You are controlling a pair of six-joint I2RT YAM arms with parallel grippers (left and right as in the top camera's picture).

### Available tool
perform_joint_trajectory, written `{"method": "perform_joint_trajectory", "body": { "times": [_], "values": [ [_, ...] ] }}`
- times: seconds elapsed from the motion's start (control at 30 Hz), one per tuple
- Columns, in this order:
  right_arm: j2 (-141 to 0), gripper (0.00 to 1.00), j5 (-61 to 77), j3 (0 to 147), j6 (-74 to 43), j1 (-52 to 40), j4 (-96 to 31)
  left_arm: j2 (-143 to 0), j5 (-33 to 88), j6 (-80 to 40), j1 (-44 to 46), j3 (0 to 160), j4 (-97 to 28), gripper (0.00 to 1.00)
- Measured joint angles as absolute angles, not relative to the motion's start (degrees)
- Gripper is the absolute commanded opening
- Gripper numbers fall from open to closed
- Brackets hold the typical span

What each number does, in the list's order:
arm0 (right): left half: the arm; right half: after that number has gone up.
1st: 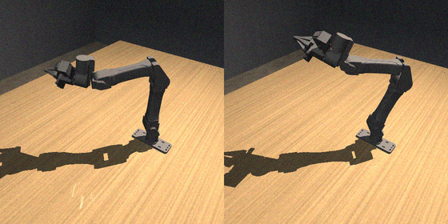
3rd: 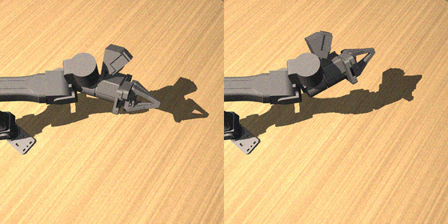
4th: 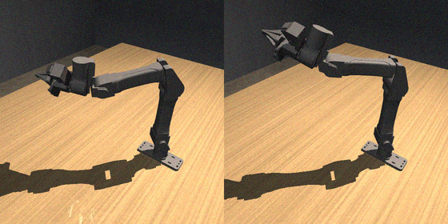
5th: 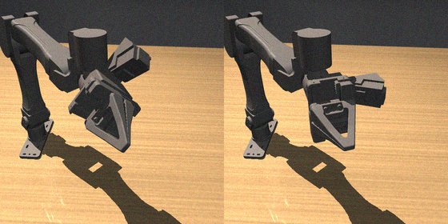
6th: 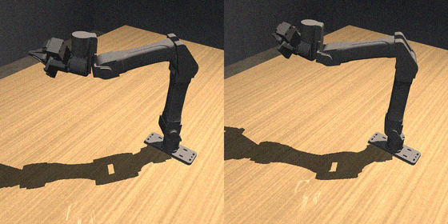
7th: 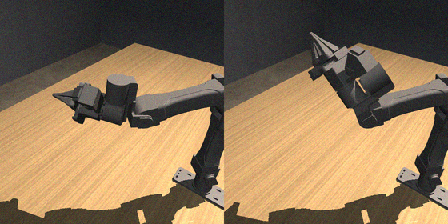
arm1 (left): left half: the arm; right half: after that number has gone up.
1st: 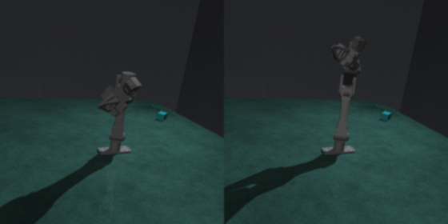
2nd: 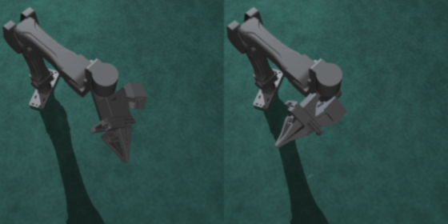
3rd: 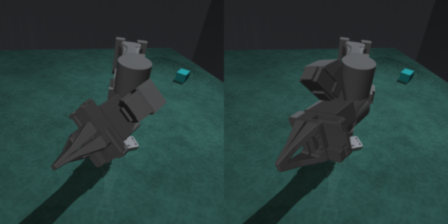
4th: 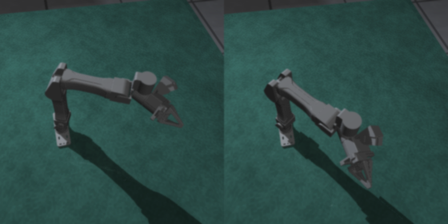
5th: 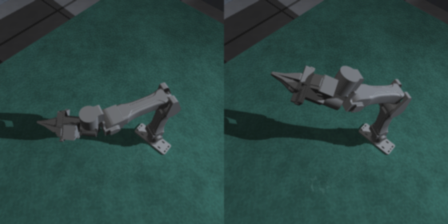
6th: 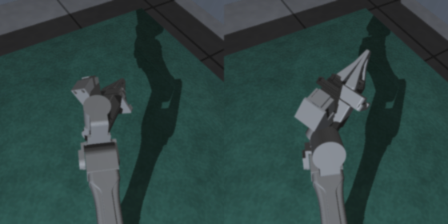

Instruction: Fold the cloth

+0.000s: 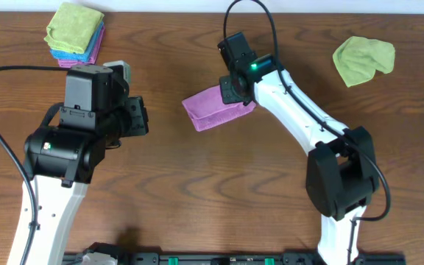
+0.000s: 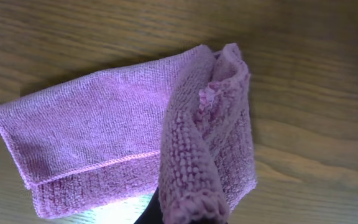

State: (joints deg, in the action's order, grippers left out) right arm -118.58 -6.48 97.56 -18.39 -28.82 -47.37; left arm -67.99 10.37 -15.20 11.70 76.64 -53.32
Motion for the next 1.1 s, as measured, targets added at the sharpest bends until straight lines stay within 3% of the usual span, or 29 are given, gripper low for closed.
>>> {"method": "perform_joint_trajectory", "body": {
  "times": [0.63,1.1],
  "values": [
    [-122.7,0.01,-7.7,98.5,-9.4,-37.1,-45.3,-63.5,10.5,-13.3,11.7,76.6,-53.7,0.06],
    [-122.7,0.01,-10.5,103.7,-5.3,-37.6,-50.0,-61.8,11.1,-13.0,11.7,76.6,-51.7,0.06]
  ]
}}
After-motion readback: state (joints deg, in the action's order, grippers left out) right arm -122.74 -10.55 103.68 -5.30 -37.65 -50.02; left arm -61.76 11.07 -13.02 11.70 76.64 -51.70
